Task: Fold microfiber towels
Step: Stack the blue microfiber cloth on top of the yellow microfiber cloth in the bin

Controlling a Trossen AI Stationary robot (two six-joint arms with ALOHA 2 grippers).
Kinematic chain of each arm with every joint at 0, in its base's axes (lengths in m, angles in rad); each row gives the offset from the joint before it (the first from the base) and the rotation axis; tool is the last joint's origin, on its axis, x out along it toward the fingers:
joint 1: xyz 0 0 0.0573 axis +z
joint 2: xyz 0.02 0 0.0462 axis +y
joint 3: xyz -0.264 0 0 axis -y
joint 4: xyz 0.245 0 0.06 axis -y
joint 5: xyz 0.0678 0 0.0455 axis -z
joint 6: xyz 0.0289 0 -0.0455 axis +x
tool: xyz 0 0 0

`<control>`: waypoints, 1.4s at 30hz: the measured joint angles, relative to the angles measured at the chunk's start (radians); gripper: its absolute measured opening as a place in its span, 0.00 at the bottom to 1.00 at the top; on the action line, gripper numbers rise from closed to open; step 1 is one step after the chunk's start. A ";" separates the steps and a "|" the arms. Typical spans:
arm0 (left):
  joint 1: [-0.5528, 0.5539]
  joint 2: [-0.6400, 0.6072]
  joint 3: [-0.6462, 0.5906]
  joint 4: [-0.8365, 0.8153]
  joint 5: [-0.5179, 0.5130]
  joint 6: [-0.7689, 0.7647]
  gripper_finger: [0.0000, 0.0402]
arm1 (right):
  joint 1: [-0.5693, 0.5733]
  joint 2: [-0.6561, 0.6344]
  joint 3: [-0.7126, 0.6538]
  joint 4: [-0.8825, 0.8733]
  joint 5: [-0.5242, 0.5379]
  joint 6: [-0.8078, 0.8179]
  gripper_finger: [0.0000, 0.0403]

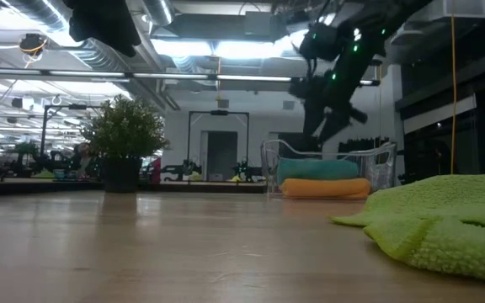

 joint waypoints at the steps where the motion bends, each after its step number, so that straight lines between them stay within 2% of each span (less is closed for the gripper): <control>1: 0.000 0.000 0.000 0.002 0.000 0.000 0.34 | 0.000 0.021 -0.001 0.000 -0.008 0.024 0.50; 7: 0.000 0.000 0.000 0.003 0.000 -0.002 0.34 | 0.007 0.120 -0.001 0.002 -0.046 0.073 0.50; 13: 0.000 0.000 0.000 0.003 -0.001 -0.002 0.34 | 0.012 0.172 -0.001 -0.027 -0.139 0.095 0.50; 19: 0.000 0.000 0.000 0.002 -0.001 0.000 0.34 | 0.013 0.177 0.007 -0.038 -0.136 0.068 0.50; 26: 0.000 0.000 0.000 -0.002 -0.002 0.000 0.34 | 0.013 0.125 0.112 -0.165 -0.116 0.068 0.50; 31: 0.000 0.000 0.000 -0.001 -0.003 0.026 0.34 | 0.013 0.134 0.160 -0.161 0.008 0.061 0.50; 42: 0.000 0.000 0.000 -0.002 -0.003 0.053 0.34 | 0.015 0.312 0.158 -0.152 -0.073 0.091 0.50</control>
